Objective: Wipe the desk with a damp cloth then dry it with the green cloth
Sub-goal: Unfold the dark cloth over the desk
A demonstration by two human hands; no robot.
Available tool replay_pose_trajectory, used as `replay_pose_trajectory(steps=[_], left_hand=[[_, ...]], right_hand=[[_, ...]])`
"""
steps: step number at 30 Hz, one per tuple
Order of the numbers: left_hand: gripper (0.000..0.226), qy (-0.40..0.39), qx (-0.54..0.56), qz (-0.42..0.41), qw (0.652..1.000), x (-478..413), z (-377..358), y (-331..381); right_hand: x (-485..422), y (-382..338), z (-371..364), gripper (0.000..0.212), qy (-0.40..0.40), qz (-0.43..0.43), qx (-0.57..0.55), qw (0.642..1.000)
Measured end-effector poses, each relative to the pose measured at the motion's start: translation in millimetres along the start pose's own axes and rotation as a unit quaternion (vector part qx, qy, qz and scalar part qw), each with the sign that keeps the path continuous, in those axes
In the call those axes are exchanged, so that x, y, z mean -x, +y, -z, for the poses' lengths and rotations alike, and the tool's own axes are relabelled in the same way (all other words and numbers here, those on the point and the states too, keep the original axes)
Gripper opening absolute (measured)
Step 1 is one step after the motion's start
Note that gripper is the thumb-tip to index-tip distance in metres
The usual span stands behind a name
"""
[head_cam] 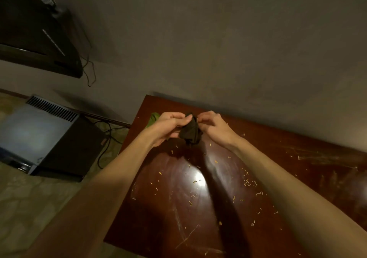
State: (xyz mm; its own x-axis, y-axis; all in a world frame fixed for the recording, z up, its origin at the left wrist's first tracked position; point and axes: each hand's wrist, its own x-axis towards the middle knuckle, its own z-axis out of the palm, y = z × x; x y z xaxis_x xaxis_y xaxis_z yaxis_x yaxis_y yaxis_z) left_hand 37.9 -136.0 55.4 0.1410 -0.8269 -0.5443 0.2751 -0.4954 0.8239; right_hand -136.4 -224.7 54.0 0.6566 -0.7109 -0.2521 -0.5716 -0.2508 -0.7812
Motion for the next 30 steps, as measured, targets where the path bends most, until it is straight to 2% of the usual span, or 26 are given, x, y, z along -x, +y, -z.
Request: replay_pose_trajectory(steps=[2,3,6,8,11,14,16,18,19,20,23,25,27,30], left_hand=[[0.022,-0.012,0.027,0.015,0.999,1.8,3.9,3.6],[0.023,-0.020,0.032,0.020,0.999,3.1,5.9,5.5],[0.016,-0.021,-0.018,0.014,1.000,6.1,5.9,8.3],[0.016,0.016,-0.067,-0.004,0.998,5.8,4.3,7.4],[0.019,0.081,-0.100,-0.031,0.991,2.3,10.4,6.4],[0.023,0.100,-0.073,-0.036,0.992,-0.1,17.1,6.3],[0.024,0.107,-0.069,-0.042,0.991,-0.4,17.5,5.7],[0.022,0.105,-0.055,-0.046,0.992,-1.9,14.2,3.1],[0.021,0.101,-0.042,-0.045,0.993,-2.1,11.5,2.2],[0.021,0.093,-0.029,-0.039,0.994,-1.7,8.0,2.1],[0.024,0.066,-0.004,-0.026,0.998,-2.7,-1.1,2.3],[0.026,0.067,0.011,-0.028,0.997,-5.0,-2.3,2.8],[0.027,0.077,0.029,-0.018,0.996,-4.7,-0.8,3.7],[0.029,0.070,0.081,0.013,0.994,-1.1,3.4,7.5]], right_hand=[[6.6,-3.1,2.9,0.013,-0.018,-0.036,-0.063,0.997],[8.9,-2.7,2.8,0.014,-0.024,-0.028,-0.086,0.996],[13.7,2.4,0.2,0.003,-0.028,0.019,-0.038,0.999],[14.6,9.3,-0.7,0.017,-0.001,0.016,0.005,1.000],[16.6,19.2,4.4,0.017,0.071,-0.019,-0.005,0.997],[13.4,28.8,7.5,0.018,0.143,-0.104,-0.139,0.974],[9.5,29.5,7.3,0.023,0.165,-0.155,-0.266,0.937],[9.9,23.2,5.8,0.021,0.136,-0.177,-0.358,0.907],[12.1,20.2,4.5,0.016,0.108,-0.174,-0.357,0.911],[15.2,16.6,4.2,0.014,0.075,-0.163,-0.329,0.927],[19.1,17.3,-0.7,0.043,-0.062,-0.136,-0.192,0.970],[17.6,19.7,-5.0,0.041,-0.148,-0.135,-0.109,0.974],[19.2,20.1,-5.6,0.023,-0.165,-0.147,-0.132,0.966],[28.5,12.2,-3.1,0.033,-0.167,-0.155,-0.201,0.953]])
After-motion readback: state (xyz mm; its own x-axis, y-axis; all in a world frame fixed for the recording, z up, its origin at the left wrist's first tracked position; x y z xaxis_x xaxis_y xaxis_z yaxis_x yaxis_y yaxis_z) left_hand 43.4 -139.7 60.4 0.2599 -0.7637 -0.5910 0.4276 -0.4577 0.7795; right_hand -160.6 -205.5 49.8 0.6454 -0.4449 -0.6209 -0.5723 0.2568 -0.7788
